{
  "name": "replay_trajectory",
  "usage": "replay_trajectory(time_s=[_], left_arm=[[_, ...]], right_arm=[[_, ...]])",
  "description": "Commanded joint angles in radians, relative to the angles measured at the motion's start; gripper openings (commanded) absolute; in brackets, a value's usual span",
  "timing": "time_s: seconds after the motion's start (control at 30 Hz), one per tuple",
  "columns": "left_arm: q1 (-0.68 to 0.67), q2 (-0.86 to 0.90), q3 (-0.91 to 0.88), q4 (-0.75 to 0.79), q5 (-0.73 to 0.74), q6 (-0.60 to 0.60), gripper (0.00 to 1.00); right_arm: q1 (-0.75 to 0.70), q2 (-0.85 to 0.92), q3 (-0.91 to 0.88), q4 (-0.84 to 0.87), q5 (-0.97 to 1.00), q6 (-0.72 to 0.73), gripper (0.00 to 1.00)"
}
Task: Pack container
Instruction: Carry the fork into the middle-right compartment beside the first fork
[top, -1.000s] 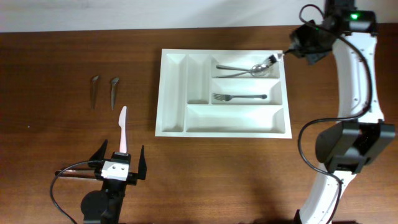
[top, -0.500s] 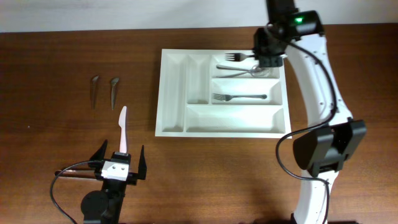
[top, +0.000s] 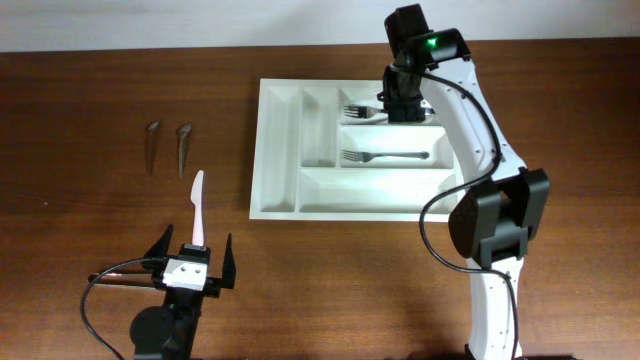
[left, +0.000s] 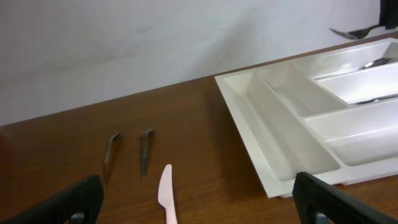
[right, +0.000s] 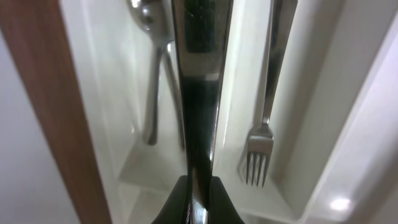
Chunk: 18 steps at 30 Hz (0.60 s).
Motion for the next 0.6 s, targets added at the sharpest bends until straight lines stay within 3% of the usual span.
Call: replay_trajectory(time_s=[0.0,0.57], left_arm=[[0.005,-0.005,-0.006,0.002,-0.010,0.008,0.99],[0.005,-0.005,-0.006,0.002,-0.010,0.008,0.99]], right_arm=[[0.002,0.032,0.000,-0.011,0.035,0.019,0.05],[0.000,0.053,-0.031,-0.109,0.169,0.018,0.13]])
